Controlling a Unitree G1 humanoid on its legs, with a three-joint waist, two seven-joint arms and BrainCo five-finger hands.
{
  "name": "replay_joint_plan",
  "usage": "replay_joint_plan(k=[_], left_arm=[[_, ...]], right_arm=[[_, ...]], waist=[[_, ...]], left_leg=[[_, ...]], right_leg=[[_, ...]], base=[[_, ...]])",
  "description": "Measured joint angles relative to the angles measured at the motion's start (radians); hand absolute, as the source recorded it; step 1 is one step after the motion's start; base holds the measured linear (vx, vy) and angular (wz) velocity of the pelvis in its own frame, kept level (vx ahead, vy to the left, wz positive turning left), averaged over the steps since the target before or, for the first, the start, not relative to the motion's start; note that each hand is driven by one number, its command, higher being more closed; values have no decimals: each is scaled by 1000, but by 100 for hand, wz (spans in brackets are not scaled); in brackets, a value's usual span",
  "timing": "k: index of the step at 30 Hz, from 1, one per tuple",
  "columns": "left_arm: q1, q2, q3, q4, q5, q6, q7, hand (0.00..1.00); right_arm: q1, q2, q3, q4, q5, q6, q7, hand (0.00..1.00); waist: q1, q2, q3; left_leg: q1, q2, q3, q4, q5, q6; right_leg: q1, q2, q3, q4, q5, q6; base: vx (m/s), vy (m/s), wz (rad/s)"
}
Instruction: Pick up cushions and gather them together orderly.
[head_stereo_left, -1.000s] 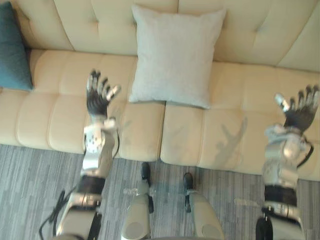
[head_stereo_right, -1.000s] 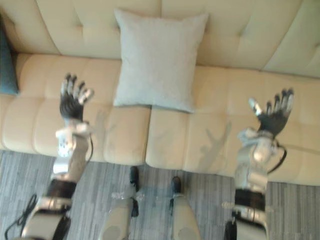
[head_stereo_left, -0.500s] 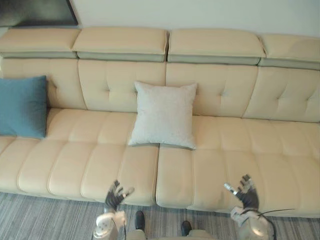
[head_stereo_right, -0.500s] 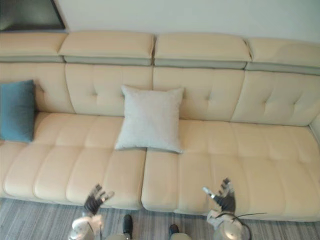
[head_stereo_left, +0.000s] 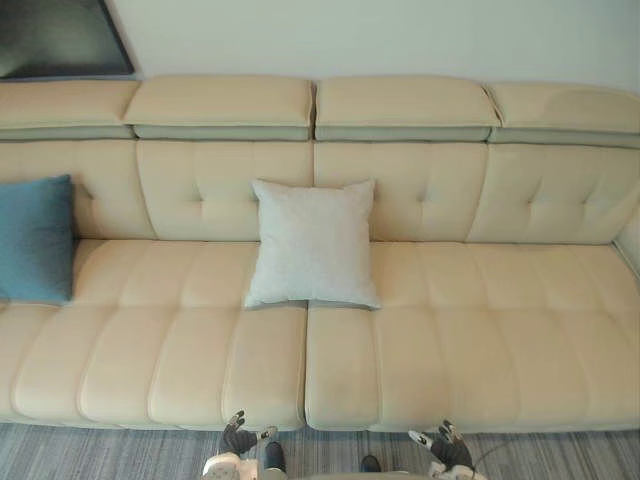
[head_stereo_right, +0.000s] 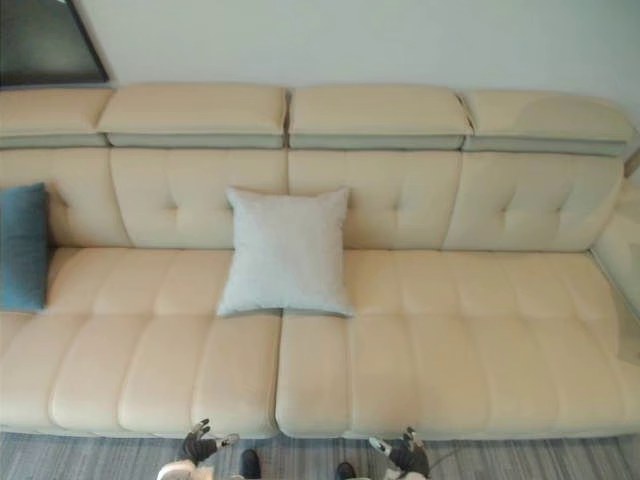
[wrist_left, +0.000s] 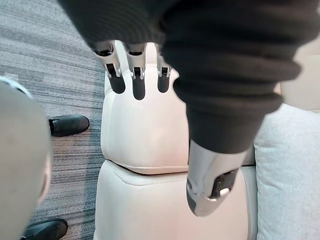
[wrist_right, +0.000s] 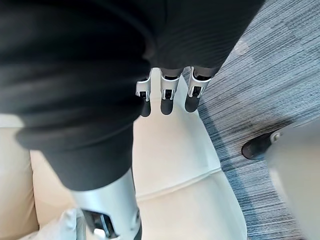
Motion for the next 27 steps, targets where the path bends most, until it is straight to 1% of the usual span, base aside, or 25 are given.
replay_joint_plan(k=[1, 2, 3, 4, 5, 6, 7, 8, 9, 11, 12, 13, 14, 15, 16, 17, 18, 19, 20, 22, 23, 24, 25, 26, 27], left_arm=[[-25, 0, -2, -4, 0, 2, 1, 0], [-34, -5, -2, -13, 0, 6, 0, 0], [-35, -19, 1, -25, -1, 11, 0, 0], [-35, -25, 8, -32, -1, 12, 0, 0], [-33, -24, 7, -38, -2, 15, 1, 0], [-29, -26, 8, -45, -2, 15, 1, 0], [-23, -24, 18, -53, -10, 15, 5, 0], [-22, -21, 22, -52, -18, 16, 7, 0], [-22, -25, 28, -51, -18, 17, 7, 0], [-32, -47, 15, -49, -19, 17, 9, 0], [-33, -54, 12, -46, -19, 17, 9, 0], [-40, -67, -1, -37, -18, 19, 9, 0], [-43, -73, -7, -36, -17, 18, 9, 0], [-43, -75, -12, -35, -17, 18, 9, 0], [-52, -73, -20, -42, -17, 17, 9, 0], [-52, -70, -19, -51, -17, 16, 9, 0], [-54, -70, -19, -48, -17, 18, 9, 0], [-56, -71, -19, -44, -17, 18, 8, 0], [-57, -74, -19, -39, -17, 19, 9, 0], [-58, -79, -19, -32, -17, 19, 8, 0], [-60, -80, -14, -26, -17, 20, 8, 0], [-53, -80, 2, -16, -17, 23, 8, 0], [-58, -67, 12, -13, -17, 27, 9, 0], [-54, -40, 18, -13, -17, 34, 15, 0], [-48, -26, 18, -10, -17, 37, 16, 0]], right_arm=[[-15, 8, 7, -1, 0, 1, -6, 0], [-27, 14, 10, -1, 0, 2, -9, 0], [-40, 18, 12, -3, 0, 3, -13, 0], [-49, 22, 13, -4, 0, 3, -14, 0], [-49, 28, 14, -3, 0, 6, -15, 0], [-43, 28, 17, 1, 0, 7, -15, 0], [-32, 28, 18, 7, -1, 8, -15, 0], [-40, 27, 18, 8, -3, 8, -19, 0], [-48, 24, 17, 9, -4, 8, -20, 0], [-76, 11, 13, 7, -10, 7, -32, 0], [-81, 6, 14, 7, -10, 7, -36, 0], [-84, -4, 17, 6, -10, 7, -39, 0], [-79, -9, 17, 9, -10, 8, -42, 0], [-70, -10, 17, 14, -15, 8, -46, 0], [-64, -7, 17, 33, -31, 8, -51, 0], [-68, -9, 17, 40, -36, 9, -53, 0], [-70, -14, 16, 40, -36, 9, -55, 0], [-75, -16, 12, 38, -36, 9, -57, 0], [-71, -16, 9, 38, -36, 9, -56, 0], [-45, -13, 3, 41, -36, 11, -56, 0], [-32, -9, -2, 45, -36, 17, -55, 0], [-30, -12, -19, 50, -36, 25, -54, 0], [-38, 11, -34, 75, -36, 30, -54, 0], [-30, 31, -34, 90, -36, 31, -48, 0], [-30, 40, -34, 103, -36, 31, -43, 0]], waist=[[3, -11, 8], [8, -11, 10], [16, 8, 16], [16, 16, 24], [15, 20, 27], [15, 16, 22], [26, 3, 13], [40, -11, 5], [45, -17, 0], [73, 27, 2], [72, 41, 3], [69, 73, 23], [66, 81, 33], [64, 81, 38], [62, 67, 42], [69, 53, 43], [67, 48, 44], [57, 43, 45], [56, 38, 43], [51, 35, 44], [43, 37, 41], [35, 50, 35], [29, 17, 35], [26, -13, 17], [24, -31, 5]], left_leg=[[-45, 3, -6, 60, -22, 6], [-75, 17, -5, 108, -37, 11], [-101, 52, -4, 140, -54, 24], [-105, 60, -8, 156, -55, 23], [-100, 57, -19, 166, -54, 22], [-101, 56, -30, 172, -53, 21], [-113, 55, -42, 196, -50, 17], [-157, 56, -44, 235, -46, 13], [-179, 62, -49, 246, -36, 18], [-247, 102, -59, 240, 12, 12], [-257, 111, -68, 230, 29, 6], [-259, 126, -90, 212, 64, -3], [-250, 130, -93, 195, 102, -8], [-240, 129, -91, 177, 137, -8], [-242, 127, -89, 203, 128, -3], [-244, 114, -88, 268, 68, -5], [-247, 101, -90, 338, 1, -2], [-252, 85, -91, 436, -76, 19], [-251, 84, -93, 519, -144, 27], [-225, 91, -100, 599, -225, 23], [-199, 93, -110, 593, -271, 16], [-177, 84, -118, 520, -306, -3], [-169, 55, -112, 481, -286, 7], [-155, 19, -98, 419, -256, 21], [-139, -6, -96, 386, -238, 30]], right_leg=[[-23, -4, -13, 19, 6, 7], [-36, -1, -25, 22, 21, 27], [-40, 10, -37, 39, 31, 52], [-61, 6, -78, 159, -23, 22], [-82, -21, -133, 390, -112, 23], [-80, -32, -140, 452, -134, 36], [-55, -59, -143, 524, -154, 42], [-19, -67, -124, 460, -183, 59], [-7, -54, -125, 412, -200, 46], [11, -3, -155, 257, -214, 22], [13, 9, -168, 236, -214, 19], [32, 29, -200, 213, -208, 8], [46, 38, -224, 214, -204, 1], [51, 38, -248, 215, -197, -11], [59, 25, -286, 213, -195, -52], [60, 5, -316, 208, -204, -84], [56, -11, -329, 200, -204, -85], [45, -31, -330, 201, -190, -83], [40, -44, -331, 198, -177, -73], [41, -54, -339, 187, -161, -55], [40, -56, -344, 184, -152, -42], [38, -50, -346, 175, -145, -22], [38, -62, -325, 153, -135, -12], [40, -83, -308, 108, -111, -5], [46, -90, -287, 77, -88, -1]], base=[[0, 0, 0], [-27, -24, -10], [-26, -13, -14], [-40, -20, 10], [-17, -20, 33], [4, -129, 43], [-23, -221, 35], [-29, -202, 29], [-136, -224, 9], [-161, -205, -1], [-208, -182, 25], [-276, -196, 45], [-247, -148, 64], [-259, -100, 58], [-200, -55, 31], [-222, -49, -4], [-200, 6, -26], [-233, 71, -23], [-172, 127, -7], [-112, 224, 14], [-96, 287, 30], [-78, 236, 31], [-61, 155, 20], [-55, 164, 6], [-49, 158, -2]])
